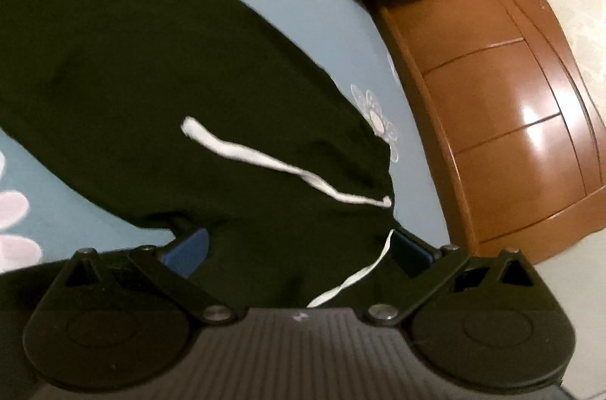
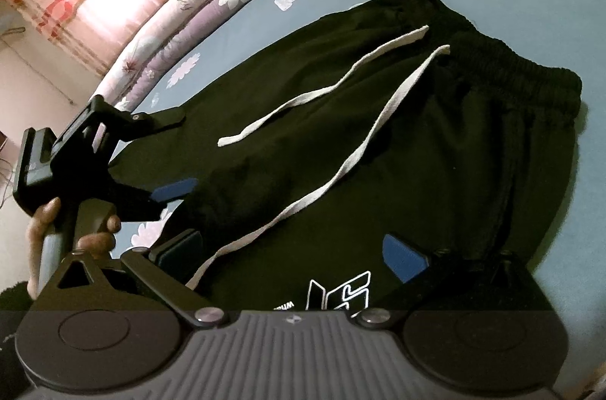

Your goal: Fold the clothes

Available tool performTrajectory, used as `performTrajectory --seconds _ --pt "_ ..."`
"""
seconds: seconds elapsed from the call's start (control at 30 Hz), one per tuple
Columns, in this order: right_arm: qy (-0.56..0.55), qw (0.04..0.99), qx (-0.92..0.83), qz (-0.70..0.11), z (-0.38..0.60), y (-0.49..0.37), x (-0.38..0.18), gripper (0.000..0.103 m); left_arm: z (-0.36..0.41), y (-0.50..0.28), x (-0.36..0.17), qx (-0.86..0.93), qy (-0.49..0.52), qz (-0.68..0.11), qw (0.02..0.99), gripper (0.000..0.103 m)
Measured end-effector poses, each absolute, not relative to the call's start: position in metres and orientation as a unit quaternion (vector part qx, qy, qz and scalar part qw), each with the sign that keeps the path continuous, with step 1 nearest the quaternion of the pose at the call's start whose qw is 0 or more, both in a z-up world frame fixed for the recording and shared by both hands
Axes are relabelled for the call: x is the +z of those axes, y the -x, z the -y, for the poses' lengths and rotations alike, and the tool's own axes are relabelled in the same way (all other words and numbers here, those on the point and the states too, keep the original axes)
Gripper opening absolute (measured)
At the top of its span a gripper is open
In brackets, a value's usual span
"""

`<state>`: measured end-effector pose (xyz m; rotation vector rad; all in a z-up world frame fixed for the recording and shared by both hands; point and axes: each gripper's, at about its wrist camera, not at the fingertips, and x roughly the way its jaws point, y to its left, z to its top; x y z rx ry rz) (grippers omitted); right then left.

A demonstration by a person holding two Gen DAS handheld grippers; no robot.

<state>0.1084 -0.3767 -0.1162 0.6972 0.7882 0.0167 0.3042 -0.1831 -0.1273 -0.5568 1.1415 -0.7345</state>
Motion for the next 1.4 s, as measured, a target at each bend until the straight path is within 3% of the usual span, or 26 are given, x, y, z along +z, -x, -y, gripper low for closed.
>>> performTrajectory --seconds 0.23,0.57,0.8,1.0,1.1,1.3,1.4 --pt "-0.338 0.864 0.011 -0.373 0.379 -0.107 -0.116 0.103 0.153 -0.308 -0.129 -0.236 0.222 -0.507 0.799 0.101" --pt "-0.331 0.864 0.017 -0.378 0.373 -0.107 -0.116 0.103 0.171 -0.328 -0.141 -0.288 0.289 -0.548 0.73 0.101" --pt "-0.334 0.863 0.017 -0.379 0.376 -0.108 -0.116 0.103 0.146 -0.356 -0.142 -0.233 0.308 -0.515 0.765 0.101" --pt "-0.333 0.865 0.022 -0.375 0.374 -0.107 -0.113 0.103 0.111 -0.352 -0.129 -0.141 0.254 -0.495 0.819 0.101" --pt "-0.331 0.865 0.023 -0.376 0.372 -0.107 -0.113 0.103 0.096 -0.353 -0.121 -0.132 0.286 -0.493 0.811 0.101" --pt "-0.321 0.866 0.023 -0.384 0.366 -0.111 -0.114 0.103 0.142 -0.356 -0.101 -0.236 0.28 -0.47 0.803 0.101" --pt "-0.314 0.866 0.024 -0.388 0.364 -0.112 -0.115 0.103 0.168 -0.357 -0.114 -0.263 0.269 -0.5 0.78 0.101"
